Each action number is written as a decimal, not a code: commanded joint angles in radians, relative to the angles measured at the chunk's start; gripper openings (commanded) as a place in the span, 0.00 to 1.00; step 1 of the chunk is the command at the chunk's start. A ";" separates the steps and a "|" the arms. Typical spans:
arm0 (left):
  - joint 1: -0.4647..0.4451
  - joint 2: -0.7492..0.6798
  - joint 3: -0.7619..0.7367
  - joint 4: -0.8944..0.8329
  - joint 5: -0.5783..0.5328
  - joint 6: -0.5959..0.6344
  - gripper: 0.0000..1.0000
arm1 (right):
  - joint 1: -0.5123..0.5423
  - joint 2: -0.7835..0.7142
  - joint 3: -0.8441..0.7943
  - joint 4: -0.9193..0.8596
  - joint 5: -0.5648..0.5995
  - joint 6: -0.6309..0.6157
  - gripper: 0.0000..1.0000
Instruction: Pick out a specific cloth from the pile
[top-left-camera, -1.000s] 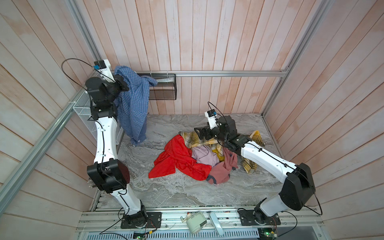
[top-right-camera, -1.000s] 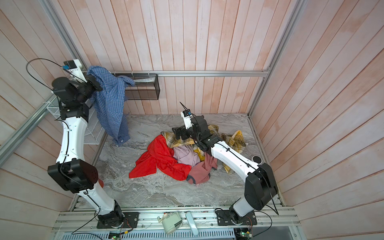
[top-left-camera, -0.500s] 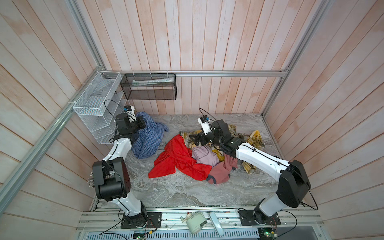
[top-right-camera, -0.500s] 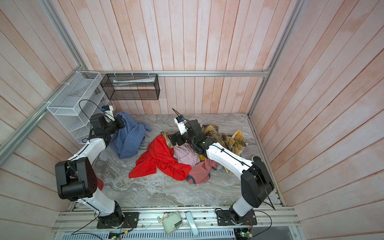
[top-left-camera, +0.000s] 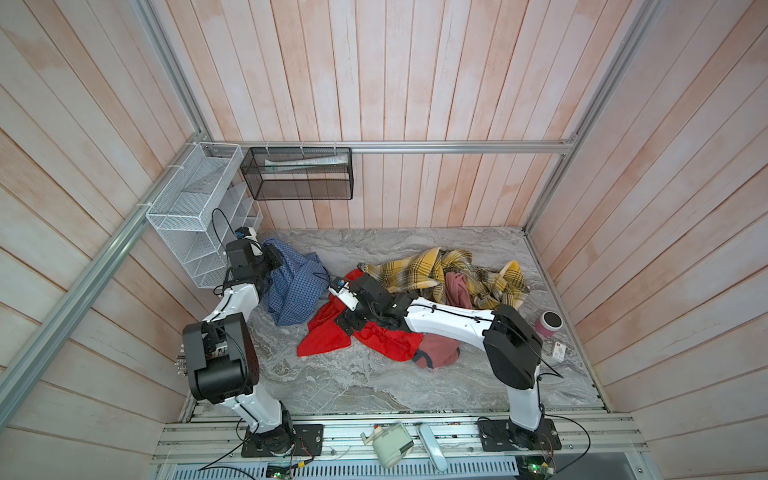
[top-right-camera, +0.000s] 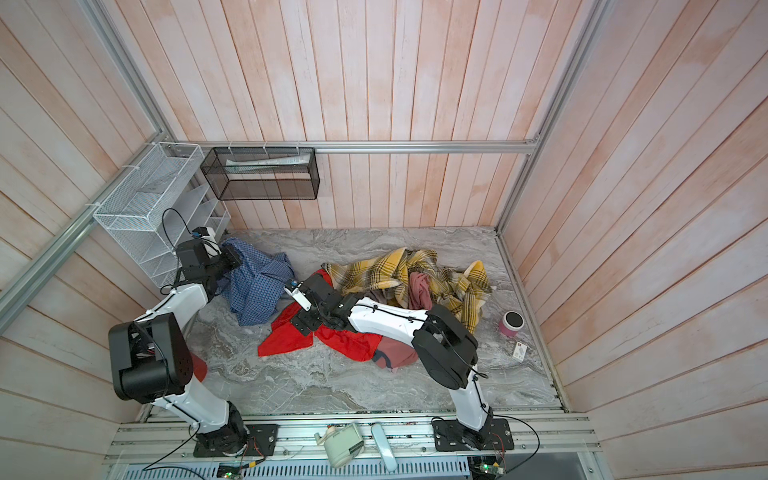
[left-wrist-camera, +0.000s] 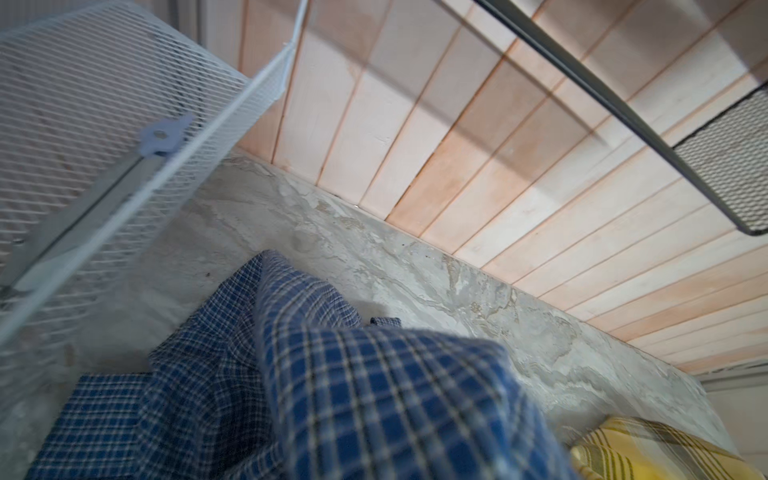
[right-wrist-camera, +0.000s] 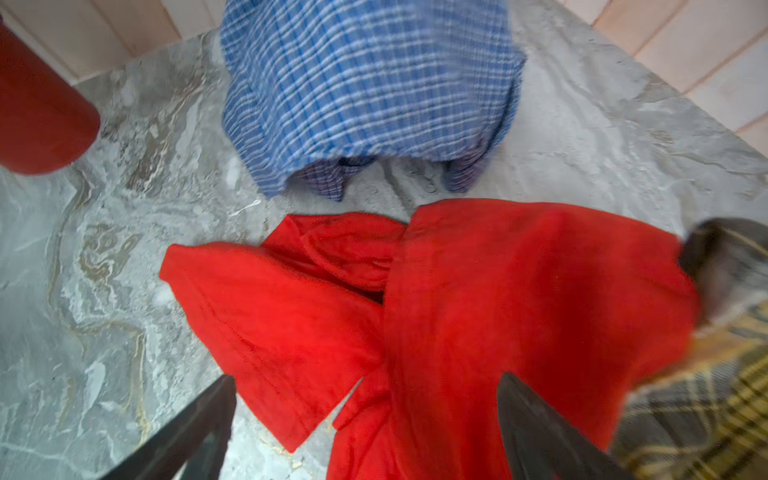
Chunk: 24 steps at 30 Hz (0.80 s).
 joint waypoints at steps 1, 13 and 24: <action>0.003 0.009 0.002 -0.006 0.004 -0.010 0.00 | 0.042 0.106 0.115 -0.119 0.084 -0.067 0.98; 0.054 -0.003 0.009 -0.034 -0.003 -0.049 0.00 | 0.062 0.376 0.370 -0.280 0.151 -0.136 0.83; 0.069 -0.018 0.001 -0.029 0.019 -0.049 0.00 | 0.055 0.316 0.286 -0.220 0.236 -0.087 0.04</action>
